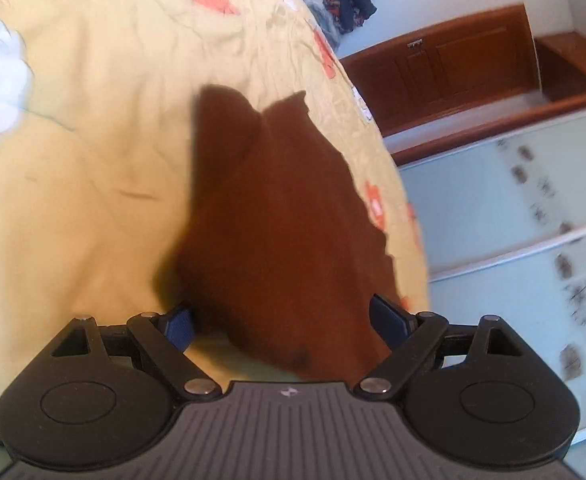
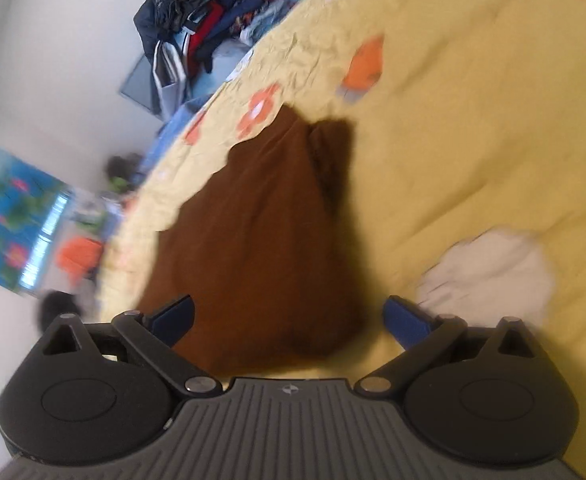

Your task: Fold small clothes

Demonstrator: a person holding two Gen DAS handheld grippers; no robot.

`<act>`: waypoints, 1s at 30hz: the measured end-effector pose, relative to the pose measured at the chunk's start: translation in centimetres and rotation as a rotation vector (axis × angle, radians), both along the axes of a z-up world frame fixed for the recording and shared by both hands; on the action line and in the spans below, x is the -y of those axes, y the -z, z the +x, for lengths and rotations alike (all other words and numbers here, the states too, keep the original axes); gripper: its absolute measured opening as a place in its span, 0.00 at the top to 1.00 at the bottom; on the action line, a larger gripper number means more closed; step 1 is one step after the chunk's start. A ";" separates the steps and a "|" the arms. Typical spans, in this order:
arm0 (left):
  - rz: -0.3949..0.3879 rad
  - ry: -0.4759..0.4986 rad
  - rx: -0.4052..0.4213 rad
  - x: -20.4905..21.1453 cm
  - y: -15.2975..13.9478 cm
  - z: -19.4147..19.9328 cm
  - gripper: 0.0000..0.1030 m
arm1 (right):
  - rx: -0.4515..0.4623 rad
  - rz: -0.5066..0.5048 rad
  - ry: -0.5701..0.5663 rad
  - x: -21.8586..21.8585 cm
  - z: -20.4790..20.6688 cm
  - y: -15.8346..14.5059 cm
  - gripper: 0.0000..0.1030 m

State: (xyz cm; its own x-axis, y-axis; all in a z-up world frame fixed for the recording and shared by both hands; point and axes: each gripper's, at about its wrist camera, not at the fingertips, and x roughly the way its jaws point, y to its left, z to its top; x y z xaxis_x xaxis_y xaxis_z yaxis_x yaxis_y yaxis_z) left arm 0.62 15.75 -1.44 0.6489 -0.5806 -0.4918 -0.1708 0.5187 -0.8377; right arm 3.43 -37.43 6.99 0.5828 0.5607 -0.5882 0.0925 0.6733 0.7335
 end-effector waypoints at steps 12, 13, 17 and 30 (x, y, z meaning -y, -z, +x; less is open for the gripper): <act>0.200 0.047 -0.033 1.5 -0.8 -1.5 0.88 | 0.059 -0.305 -0.239 -2.8 0.5 -2.1 0.79; 0.223 0.052 -0.051 1.5 -0.2 -1.4 0.88 | 0.036 -0.360 -0.252 -2.8 0.8 -1.4 0.83; 0.294 0.078 -0.023 1.5 -1.6 -1.3 0.74 | 0.041 -0.280 -0.223 -2.0 0.5 -1.7 0.40; 0.924 0.224 0.371 13.8 -7.4 8.7 0.31 | 0.237 -0.548 -0.235 -10.7 11.4 -4.1 0.11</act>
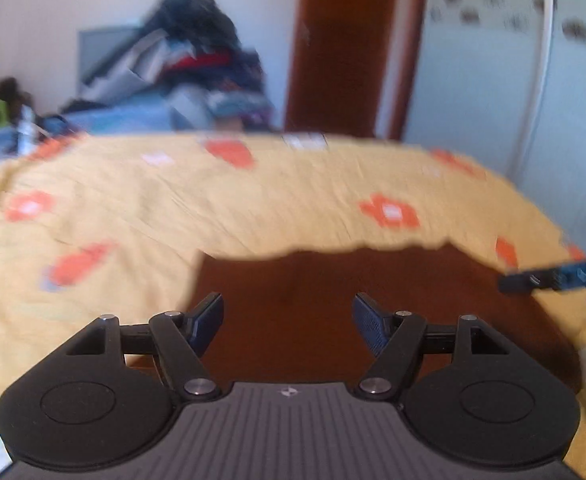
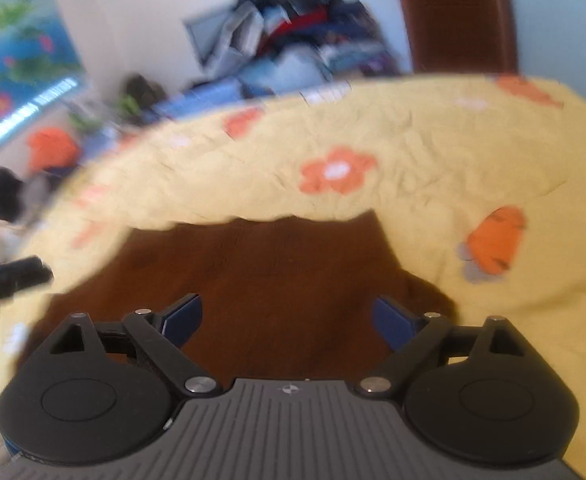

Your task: Fold small clothes

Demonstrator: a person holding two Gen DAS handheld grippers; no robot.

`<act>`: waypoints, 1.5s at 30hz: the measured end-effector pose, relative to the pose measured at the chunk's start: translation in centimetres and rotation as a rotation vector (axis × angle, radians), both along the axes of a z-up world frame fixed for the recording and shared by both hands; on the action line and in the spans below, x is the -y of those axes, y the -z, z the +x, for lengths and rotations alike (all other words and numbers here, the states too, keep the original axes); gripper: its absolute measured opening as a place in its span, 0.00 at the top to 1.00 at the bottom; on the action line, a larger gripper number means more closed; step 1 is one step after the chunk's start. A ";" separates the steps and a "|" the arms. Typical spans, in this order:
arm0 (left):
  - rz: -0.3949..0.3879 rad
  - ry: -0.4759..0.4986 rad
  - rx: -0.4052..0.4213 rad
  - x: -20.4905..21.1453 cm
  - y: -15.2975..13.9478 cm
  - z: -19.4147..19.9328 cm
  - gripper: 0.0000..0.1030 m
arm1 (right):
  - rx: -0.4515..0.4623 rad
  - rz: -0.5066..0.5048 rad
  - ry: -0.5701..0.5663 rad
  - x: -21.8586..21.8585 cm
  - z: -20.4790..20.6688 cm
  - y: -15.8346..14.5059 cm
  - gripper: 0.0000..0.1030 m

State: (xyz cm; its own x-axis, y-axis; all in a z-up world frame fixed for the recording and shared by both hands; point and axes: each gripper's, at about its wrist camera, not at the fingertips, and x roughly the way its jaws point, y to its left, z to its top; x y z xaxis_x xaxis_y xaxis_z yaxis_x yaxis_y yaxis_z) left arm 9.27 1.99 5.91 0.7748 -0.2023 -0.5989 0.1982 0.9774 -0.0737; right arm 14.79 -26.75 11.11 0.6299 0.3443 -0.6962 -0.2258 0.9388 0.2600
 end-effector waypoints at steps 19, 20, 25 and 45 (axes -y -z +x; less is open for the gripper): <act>0.250 0.049 -0.050 3.9 3.9 6.7 0.27 | 0.009 -0.012 0.084 -1.7 3.8 1.9 0.00; 0.238 0.039 -0.042 3.4 4.6 7.5 0.26 | -0.016 -0.022 0.078 -2.0 4.4 2.7 0.00; 0.049 -0.079 -0.063 -1.6 5.7 8.5 0.18 | 0.108 -0.235 -0.025 -4.1 3.0 4.7 0.00; 0.092 -0.166 -0.044 1.0 5.4 1.7 0.09 | 0.122 -0.224 0.011 -5.5 0.0 4.8 0.00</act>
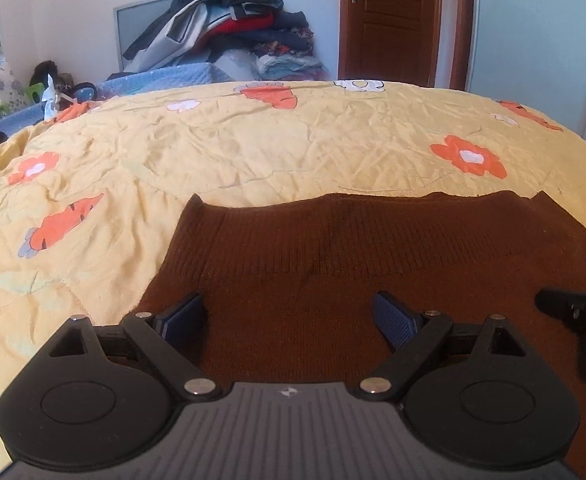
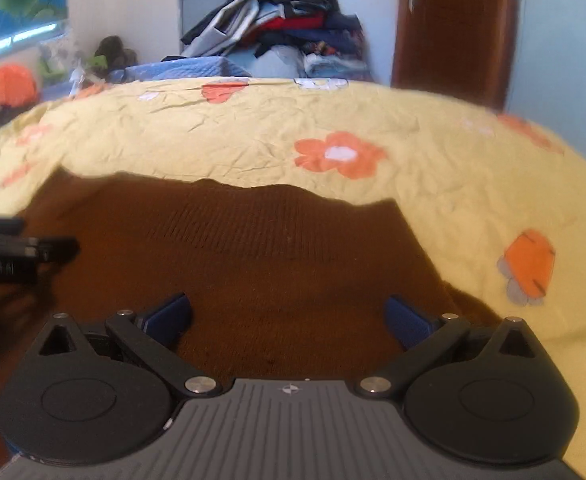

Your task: Fold small clothes

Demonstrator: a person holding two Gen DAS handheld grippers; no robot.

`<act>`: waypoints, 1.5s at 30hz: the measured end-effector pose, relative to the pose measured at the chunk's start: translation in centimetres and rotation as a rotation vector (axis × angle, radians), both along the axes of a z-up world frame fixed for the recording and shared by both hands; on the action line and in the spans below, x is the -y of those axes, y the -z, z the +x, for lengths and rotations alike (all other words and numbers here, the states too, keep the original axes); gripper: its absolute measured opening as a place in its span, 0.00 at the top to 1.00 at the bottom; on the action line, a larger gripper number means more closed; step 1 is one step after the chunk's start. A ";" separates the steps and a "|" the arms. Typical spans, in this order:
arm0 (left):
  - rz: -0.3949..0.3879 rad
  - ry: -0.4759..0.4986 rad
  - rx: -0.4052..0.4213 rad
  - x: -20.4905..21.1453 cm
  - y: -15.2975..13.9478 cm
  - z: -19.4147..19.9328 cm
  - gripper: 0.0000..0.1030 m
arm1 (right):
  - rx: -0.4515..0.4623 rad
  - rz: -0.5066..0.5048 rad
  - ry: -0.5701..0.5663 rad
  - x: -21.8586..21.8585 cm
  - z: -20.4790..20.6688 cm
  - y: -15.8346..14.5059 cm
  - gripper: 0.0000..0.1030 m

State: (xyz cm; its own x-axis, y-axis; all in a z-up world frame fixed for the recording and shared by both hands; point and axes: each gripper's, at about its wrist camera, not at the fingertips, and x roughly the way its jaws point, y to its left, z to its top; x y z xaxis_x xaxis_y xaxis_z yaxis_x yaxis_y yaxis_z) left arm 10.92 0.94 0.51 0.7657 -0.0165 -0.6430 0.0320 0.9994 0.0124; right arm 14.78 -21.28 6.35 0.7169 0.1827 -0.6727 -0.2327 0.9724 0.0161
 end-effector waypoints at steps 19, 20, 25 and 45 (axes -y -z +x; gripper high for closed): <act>-0.020 -0.005 0.003 -0.2 -0.4 -0.5 0.04 | 0.013 0.017 0.006 0.2 -0.3 0.0 0.00; -0.016 -0.032 0.012 -0.3 -0.8 -1.3 0.04 | 0.013 0.018 0.007 0.2 -0.3 0.0 0.00; -0.236 -0.127 0.118 -3.8 -3.5 -10.9 0.04 | 0.017 0.021 0.009 0.2 -0.5 0.0 0.00; -1.027 -0.441 -0.120 -13.0 1.6 -16.3 0.58 | 0.022 0.031 0.012 0.3 -0.7 -0.1 0.00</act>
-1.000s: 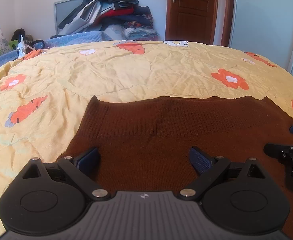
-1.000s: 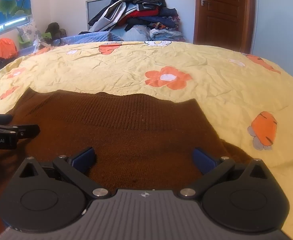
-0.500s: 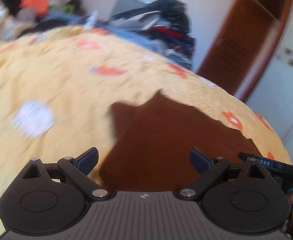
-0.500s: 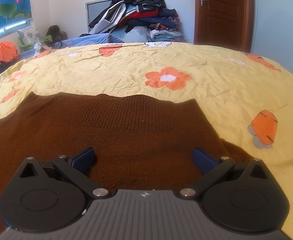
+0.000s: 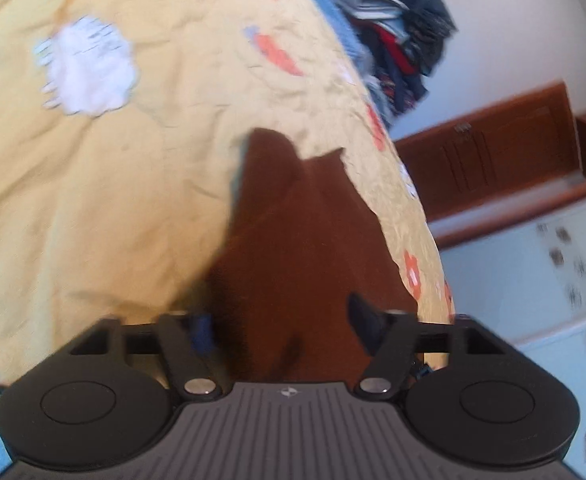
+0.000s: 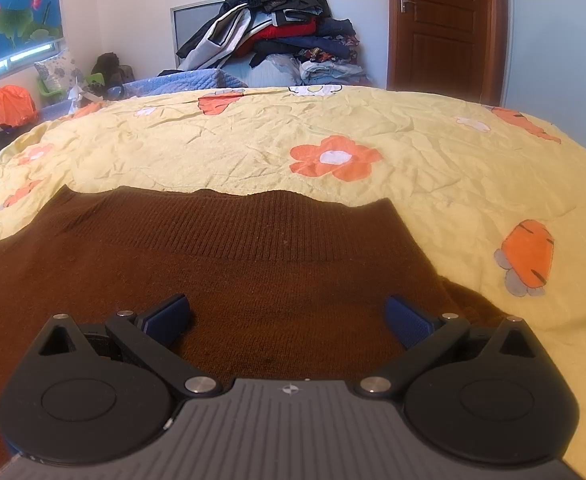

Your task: Fold small clothes

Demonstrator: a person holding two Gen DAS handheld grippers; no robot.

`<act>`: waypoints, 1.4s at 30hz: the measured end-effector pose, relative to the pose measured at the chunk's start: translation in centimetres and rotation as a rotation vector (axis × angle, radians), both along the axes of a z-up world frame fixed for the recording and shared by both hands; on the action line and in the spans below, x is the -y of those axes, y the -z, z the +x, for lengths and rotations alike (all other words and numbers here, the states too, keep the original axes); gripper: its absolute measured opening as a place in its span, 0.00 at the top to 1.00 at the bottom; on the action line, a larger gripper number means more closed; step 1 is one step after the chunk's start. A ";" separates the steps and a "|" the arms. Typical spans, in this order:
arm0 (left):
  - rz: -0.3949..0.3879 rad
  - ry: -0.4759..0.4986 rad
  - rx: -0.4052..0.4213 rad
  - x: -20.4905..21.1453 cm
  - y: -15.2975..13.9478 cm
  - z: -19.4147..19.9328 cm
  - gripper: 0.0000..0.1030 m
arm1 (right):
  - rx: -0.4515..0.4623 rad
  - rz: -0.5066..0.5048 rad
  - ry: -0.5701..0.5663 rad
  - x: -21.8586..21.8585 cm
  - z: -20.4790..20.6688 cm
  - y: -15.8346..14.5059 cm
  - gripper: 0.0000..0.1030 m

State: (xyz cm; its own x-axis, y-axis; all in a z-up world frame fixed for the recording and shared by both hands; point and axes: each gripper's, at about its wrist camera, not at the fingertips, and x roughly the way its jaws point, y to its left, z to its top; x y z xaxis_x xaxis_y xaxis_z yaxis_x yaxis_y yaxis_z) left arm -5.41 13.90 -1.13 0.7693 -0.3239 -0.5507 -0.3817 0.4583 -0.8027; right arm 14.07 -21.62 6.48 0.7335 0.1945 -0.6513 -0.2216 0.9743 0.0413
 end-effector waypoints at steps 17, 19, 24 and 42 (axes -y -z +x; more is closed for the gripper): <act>1.140 0.690 0.289 21.7 -6.2 2.4 0.87 | -0.530 0.638 -0.296 -4.5 5.9 -3.4 0.00; 1.170 0.699 0.290 22.0 -5.9 2.2 0.87 | -0.567 0.559 -0.314 -5.8 6.4 -2.3 0.00; 1.170 0.695 0.288 21.1 -6.3 2.6 0.87 | -0.566 0.514 -0.300 -5.7 7.1 -1.2 0.41; 1.354 1.027 0.630 36.0 -2.9 3.3 0.69 | -0.346 0.437 -0.088 14.5 4.4 -2.2 0.76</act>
State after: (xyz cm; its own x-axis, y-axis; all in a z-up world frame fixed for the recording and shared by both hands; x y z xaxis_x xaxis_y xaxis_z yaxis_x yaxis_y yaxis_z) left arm -2.14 -22.09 1.74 0.7492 -0.3767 -0.5448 0.6237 0.6782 0.3887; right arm 18.52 -36.10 8.70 0.4601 0.5505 -0.6966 -0.2027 0.8290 0.5212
